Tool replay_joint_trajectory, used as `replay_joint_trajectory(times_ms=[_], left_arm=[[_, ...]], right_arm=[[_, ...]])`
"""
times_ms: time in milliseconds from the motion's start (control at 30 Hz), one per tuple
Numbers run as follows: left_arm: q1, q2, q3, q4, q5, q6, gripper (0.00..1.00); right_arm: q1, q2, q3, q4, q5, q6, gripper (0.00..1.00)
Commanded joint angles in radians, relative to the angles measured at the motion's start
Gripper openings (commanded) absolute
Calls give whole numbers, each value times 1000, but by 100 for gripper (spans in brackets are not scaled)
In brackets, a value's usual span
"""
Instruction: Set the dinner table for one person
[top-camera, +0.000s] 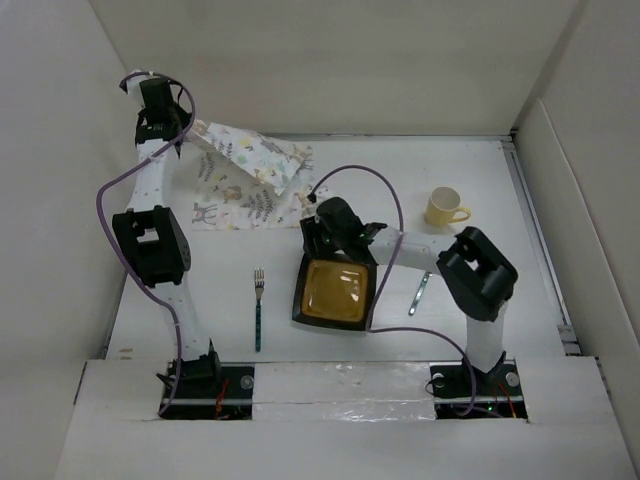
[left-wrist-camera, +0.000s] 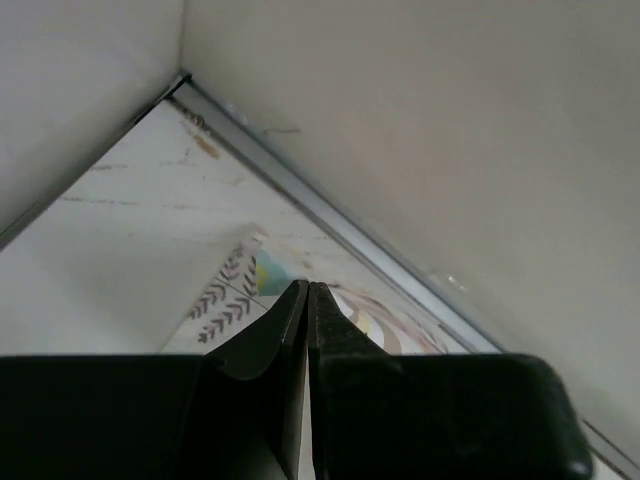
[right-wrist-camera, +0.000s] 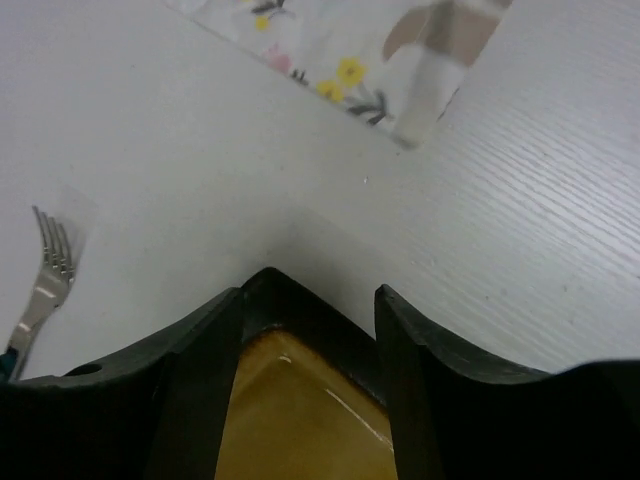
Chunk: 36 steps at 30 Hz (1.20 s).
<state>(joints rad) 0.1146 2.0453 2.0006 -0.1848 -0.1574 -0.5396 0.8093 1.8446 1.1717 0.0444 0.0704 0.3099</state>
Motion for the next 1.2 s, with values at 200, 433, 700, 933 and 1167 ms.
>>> replay_joint_trajectory(times_ms=[200,433,700,933,1167], left_arm=[[-10,-17,-8,31,50,43,0],[-10,-11,-19,44,50,62,0],[-10,-17,-29,62,71,55,0],[-10,-11,-34,70,81,53,0],[-10,-20,-43,76,98,44,0]], right_arm=[[21,290,428,-287,175,-38,62],[-13,427,597,-391,256,-29,66],[-93,522,756,-436,178,-11,70],[-111,577,830,-459,51,1,39],[-134,510,749,-364,25,17,0]])
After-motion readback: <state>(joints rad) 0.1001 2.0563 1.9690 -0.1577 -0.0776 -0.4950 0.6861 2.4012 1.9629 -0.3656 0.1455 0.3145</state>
